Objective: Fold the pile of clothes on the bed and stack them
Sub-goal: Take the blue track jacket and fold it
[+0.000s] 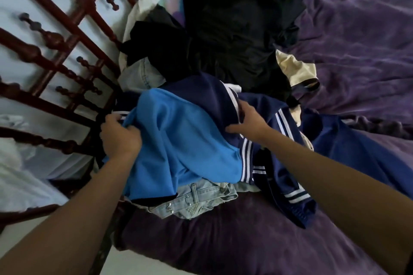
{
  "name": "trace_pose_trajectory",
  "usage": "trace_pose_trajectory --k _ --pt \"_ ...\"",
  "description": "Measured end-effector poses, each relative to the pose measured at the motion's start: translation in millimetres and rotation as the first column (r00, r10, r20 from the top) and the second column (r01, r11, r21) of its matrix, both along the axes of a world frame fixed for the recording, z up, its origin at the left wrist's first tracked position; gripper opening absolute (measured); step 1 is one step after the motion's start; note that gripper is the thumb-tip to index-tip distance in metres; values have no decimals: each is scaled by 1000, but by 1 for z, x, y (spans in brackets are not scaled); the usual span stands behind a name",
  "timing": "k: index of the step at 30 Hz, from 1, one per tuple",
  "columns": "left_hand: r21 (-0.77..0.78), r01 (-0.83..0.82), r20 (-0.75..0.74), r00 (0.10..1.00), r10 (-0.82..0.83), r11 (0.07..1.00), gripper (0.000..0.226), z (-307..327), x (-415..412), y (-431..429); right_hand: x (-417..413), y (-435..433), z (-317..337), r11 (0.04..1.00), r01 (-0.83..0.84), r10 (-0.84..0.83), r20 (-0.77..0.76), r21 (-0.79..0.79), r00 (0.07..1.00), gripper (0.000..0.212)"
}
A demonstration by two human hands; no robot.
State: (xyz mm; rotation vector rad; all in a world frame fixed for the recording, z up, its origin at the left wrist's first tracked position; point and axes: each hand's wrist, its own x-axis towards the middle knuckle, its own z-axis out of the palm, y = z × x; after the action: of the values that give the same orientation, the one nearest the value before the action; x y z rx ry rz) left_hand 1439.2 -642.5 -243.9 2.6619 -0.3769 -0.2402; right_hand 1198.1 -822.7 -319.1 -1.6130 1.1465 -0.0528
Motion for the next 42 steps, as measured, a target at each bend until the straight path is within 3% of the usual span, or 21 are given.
trace_pose_trajectory --k 1,3,5,7,10,12,14,16,18,20,22,25,27,29,32,33,35,37,38,40,42 --pt "-7 114 93 989 -113 993 41 0 -12 -2 -7 5 -10 997 -12 3 -120 -71 993 89" --pt "-24 414 245 885 -396 910 48 -2 -40 -8 -19 13 -23 996 61 -74 -230 -62 970 64" --pt "-23 616 312 753 -580 788 48 -5 -66 -21 -28 18 -26 980 184 -169 -172 72 970 26" --pt "68 739 328 618 -715 670 60 -8 -85 -36 -38 18 -17 965 201 -192 -68 167 979 15" --pt "381 823 180 382 -906 422 95 -8 -98 -58 -62 18 20 976 89 -107 84 199 991 14" --pt "486 824 11 328 -944 292 77 -5 -102 -69 -81 19 52 979 30 -65 166 201 984 12" --pt "457 837 -3 338 -941 300 39 2 -106 -76 -100 23 85 975 2 -61 259 224 964 5" --pt "251 874 91 406 -909 416 24 21 -109 -76 -114 29 112 975 -20 -52 315 223 948 11" --pt "8 877 231 466 -854 480 20 55 -111 -75 -120 34 131 981 -30 -38 334 194 942 14" --pt "-77 894 315 441 -840 441 21 95 -111 -70 -116 42 141 993 -31 -5 301 116 954 16" --pt "-139 907 334 420 -844 397 14 133 -109 -56 -101 54 148 999 -33 28 246 17 969 21" --pt "-326 849 320 512 -797 415 12 184 -97 -24 -67 79 164 992 -60 92 298 -115 950 18" --pt "-410 799 359 585 -728 440 21 223 -85 1 -43 98 176 963 -91 172 323 -252 931 45" --pt "-485 753 392 641 -659 444 21 262 -71 30 -21 116 187 899 -9 136 258 -438 957 71" --pt "-559 710 392 682 -617 429 14 303 -43 79 4 137 214 685 331 -131 338 -649 932 75" --pt "-582 697 388 691 -610 420 15 312 -36 96 9 140 224 613 334 -148 312 -716 939 82" --pt "-657 650 359 715 -600 382 14 324 -24 129 21 148 238 555 130 -89 97 -822 991 95" --pt "-715 597 324 745 -584 364 16 327 -12 144 26 148 244 591 -3 -81 -63 -807 995 71" --pt "-728 579 317 759 -569 366 20 330 -4 157 29 153 250 661 32 -95 -41 -750 995 49" --pt "-720 567 305 776 -552 401 22 332 14 182 28 164 269 817 288 -178 255 -501 950 27" --pt "-648 581 299 789 -537 492 9 324 32 205 14 169 298 861 452 -285 515 -233 808 31"
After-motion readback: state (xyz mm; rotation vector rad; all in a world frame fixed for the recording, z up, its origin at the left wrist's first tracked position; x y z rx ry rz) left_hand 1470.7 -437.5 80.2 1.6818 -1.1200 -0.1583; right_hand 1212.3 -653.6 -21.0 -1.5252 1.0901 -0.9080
